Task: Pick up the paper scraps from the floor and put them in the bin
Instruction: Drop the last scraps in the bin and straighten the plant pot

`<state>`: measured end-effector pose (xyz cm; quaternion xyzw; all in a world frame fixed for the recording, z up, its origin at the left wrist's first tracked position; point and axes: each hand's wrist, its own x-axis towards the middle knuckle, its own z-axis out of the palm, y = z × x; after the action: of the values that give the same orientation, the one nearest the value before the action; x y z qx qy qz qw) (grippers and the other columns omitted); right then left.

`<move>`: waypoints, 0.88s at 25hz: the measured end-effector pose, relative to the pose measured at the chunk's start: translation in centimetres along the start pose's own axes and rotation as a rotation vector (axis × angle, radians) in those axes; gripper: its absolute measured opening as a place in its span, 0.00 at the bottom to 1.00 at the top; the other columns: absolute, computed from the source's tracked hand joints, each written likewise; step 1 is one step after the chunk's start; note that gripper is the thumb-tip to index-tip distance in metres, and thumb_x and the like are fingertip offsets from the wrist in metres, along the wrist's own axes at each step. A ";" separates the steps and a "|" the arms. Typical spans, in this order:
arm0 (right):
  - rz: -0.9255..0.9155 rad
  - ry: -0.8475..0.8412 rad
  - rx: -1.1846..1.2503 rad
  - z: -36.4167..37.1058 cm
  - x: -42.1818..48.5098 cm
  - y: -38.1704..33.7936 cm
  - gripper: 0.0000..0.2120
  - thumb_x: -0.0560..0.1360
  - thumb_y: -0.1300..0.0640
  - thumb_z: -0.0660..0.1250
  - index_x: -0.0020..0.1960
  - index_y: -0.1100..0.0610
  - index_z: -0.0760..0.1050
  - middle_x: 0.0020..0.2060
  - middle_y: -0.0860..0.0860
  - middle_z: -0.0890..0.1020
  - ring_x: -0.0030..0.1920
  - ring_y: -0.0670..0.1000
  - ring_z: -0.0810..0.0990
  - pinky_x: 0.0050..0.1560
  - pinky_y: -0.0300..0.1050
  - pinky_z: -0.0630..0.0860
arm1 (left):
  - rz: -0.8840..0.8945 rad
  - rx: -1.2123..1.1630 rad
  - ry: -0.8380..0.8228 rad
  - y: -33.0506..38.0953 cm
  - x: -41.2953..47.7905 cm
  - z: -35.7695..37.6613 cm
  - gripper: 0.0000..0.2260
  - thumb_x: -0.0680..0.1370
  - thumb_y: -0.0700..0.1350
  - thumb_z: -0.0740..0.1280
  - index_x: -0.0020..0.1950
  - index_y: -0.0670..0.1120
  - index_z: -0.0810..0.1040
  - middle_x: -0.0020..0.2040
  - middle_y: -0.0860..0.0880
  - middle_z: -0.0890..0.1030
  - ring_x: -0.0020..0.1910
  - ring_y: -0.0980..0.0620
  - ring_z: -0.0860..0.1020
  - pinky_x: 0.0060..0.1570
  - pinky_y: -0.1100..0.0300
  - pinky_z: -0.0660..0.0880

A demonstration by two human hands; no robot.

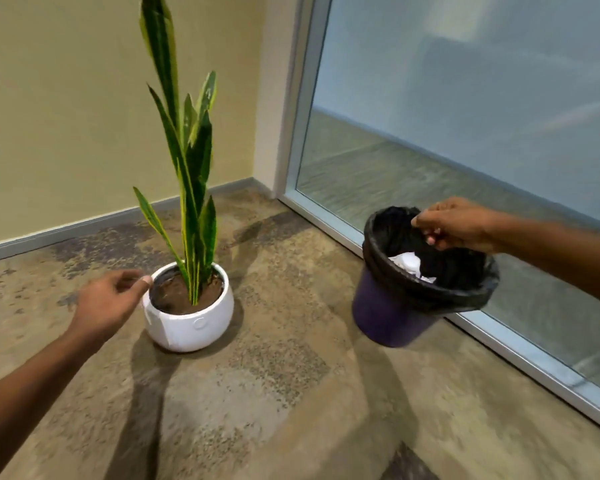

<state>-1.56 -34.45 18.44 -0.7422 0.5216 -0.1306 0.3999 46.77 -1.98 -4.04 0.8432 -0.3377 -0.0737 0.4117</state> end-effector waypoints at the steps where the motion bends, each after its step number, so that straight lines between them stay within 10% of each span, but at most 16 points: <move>1: 0.027 0.036 -0.005 -1.6 0.1 1.5 0.12 0.82 0.59 0.72 0.41 0.58 0.77 0.31 0.55 0.76 0.29 0.48 0.76 0.27 0.38 0.74 | 0.008 -0.001 -0.019 0.3 0.1 0.5 0.12 0.81 0.54 0.73 0.58 0.48 0.87 0.49 0.48 0.89 0.48 0.49 0.84 0.50 0.50 0.78; 14: 0.053 0.104 -0.014 -5.5 1.2 4.7 0.10 0.78 0.59 0.78 0.52 0.66 0.83 0.29 0.52 0.81 0.28 0.45 0.79 0.27 0.37 0.76 | 0.006 0.006 -0.105 3.1 -0.6 1.5 0.13 0.83 0.47 0.72 0.65 0.44 0.85 0.55 0.41 0.87 0.54 0.41 0.83 0.52 0.46 0.78; 22: -0.103 -0.084 0.134 3.7 2.4 -2.7 0.09 0.77 0.56 0.79 0.45 0.55 0.78 0.31 0.50 0.79 0.30 0.45 0.81 0.29 0.38 0.75 | -0.136 -0.002 -0.029 2.3 -1.2 1.1 0.20 0.80 0.48 0.75 0.70 0.45 0.81 0.62 0.42 0.85 0.56 0.44 0.81 0.52 0.50 0.76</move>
<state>3.55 -34.48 17.49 -0.7445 0.4556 -0.1541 0.4630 44.27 -2.95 -3.25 0.8626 -0.2853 -0.1139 0.4019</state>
